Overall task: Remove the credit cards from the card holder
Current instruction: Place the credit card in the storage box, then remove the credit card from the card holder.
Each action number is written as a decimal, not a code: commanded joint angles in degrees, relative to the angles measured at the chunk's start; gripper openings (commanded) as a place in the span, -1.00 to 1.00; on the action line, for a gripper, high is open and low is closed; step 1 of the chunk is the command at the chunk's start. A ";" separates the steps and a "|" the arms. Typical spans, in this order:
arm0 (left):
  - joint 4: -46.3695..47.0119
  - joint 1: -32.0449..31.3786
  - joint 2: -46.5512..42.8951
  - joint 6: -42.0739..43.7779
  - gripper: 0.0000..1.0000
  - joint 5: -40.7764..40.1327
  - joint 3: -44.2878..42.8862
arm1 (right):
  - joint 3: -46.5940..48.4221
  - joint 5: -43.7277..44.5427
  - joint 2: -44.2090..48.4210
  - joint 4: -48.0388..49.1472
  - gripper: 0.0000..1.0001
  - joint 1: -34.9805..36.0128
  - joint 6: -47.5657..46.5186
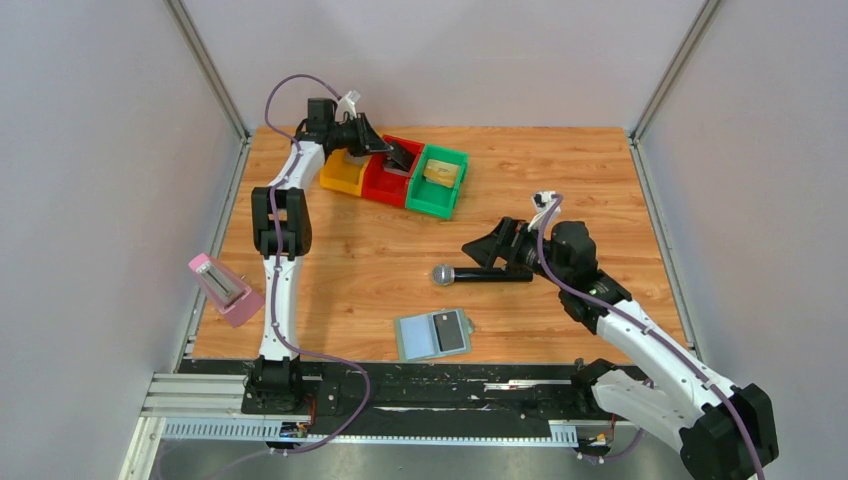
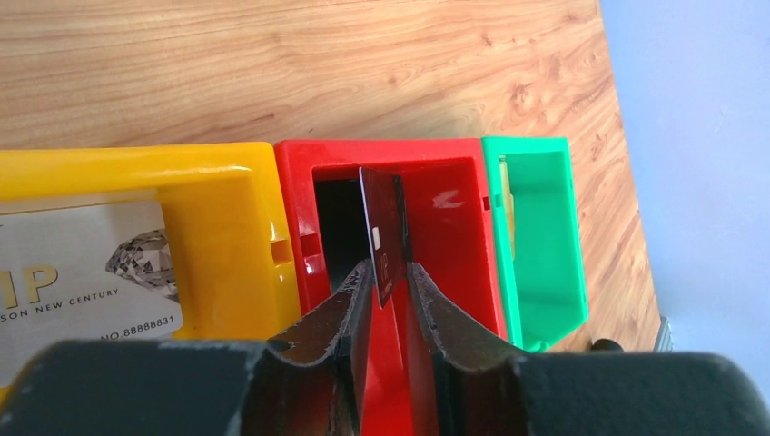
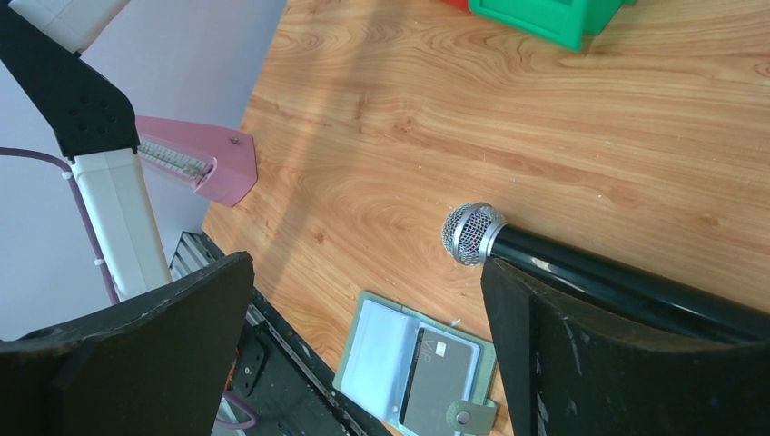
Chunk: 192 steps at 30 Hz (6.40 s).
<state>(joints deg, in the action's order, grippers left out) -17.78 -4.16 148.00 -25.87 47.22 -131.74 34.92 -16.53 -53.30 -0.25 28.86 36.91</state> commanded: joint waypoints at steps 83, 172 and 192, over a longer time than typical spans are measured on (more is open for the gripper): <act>18.86 -29.99 -82.14 -18.89 -0.13 -14.02 97.85 | -4.57 5.98 -8.18 -8.31 -0.20 19.48 10.38; 31.68 -41.36 -79.57 -32.18 -1.00 -31.19 111.59 | -12.19 7.22 -19.91 1.60 -0.62 19.57 12.02; 29.16 -41.38 -91.88 -33.99 -1.00 -31.00 111.80 | -11.14 -1.38 -7.62 7.96 0.31 19.54 7.66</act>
<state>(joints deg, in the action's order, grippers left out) 8.23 -45.34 58.54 -58.81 15.14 -19.35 23.73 -14.22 -63.26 1.52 48.18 46.39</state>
